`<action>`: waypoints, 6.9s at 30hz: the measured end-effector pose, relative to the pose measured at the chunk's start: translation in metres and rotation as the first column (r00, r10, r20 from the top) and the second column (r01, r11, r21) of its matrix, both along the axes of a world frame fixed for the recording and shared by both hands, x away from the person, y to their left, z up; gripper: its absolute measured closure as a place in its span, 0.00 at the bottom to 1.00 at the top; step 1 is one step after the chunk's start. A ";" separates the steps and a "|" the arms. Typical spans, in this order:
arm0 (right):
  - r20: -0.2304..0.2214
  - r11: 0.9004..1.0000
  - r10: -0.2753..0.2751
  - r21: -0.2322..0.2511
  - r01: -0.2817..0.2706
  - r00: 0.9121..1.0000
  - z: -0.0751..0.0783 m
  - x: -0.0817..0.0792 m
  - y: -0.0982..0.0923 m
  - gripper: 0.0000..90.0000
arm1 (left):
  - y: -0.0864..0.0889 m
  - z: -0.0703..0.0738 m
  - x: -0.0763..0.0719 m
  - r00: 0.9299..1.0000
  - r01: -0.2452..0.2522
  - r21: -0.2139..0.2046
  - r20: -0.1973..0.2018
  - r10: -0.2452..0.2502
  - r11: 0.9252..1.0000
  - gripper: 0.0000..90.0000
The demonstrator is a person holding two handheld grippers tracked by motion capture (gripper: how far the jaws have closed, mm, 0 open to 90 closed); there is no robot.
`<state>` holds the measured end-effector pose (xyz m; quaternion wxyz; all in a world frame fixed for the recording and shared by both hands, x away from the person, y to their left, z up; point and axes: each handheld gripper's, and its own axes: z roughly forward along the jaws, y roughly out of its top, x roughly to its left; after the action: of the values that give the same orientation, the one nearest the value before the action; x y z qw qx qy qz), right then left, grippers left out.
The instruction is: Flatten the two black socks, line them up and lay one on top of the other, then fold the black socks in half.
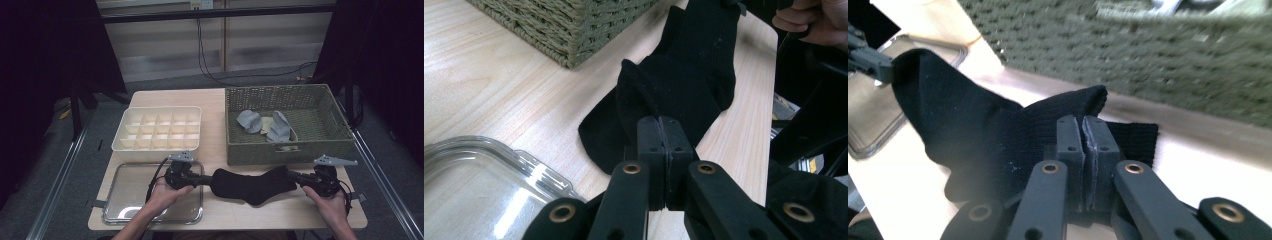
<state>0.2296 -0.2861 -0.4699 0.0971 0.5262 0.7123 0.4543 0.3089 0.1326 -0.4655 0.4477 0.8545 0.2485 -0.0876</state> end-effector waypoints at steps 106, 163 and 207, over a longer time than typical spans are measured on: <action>0.078 0.995 0.089 0.046 -0.093 0.993 0.006 0.012 0.035 0.92 | -0.022 -0.031 -0.002 0.998 -0.012 0.144 0.055 0.004 0.990 0.79; -0.039 0.944 0.330 -0.011 -0.331 0.943 -0.021 0.041 0.154 0.89 | -0.031 -0.029 -0.012 0.998 0.058 0.129 0.001 -0.058 0.990 0.74; -0.114 0.940 0.337 -0.018 -0.341 0.934 -0.032 0.016 0.125 0.98 | -0.078 -0.023 -0.002 0.994 0.103 0.106 0.032 -0.107 0.989 0.78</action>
<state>0.2459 -0.1607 -0.5017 -0.0121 0.4176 0.8049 0.4214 0.3070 0.0549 -0.4883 0.4020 0.8900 0.1989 -0.0819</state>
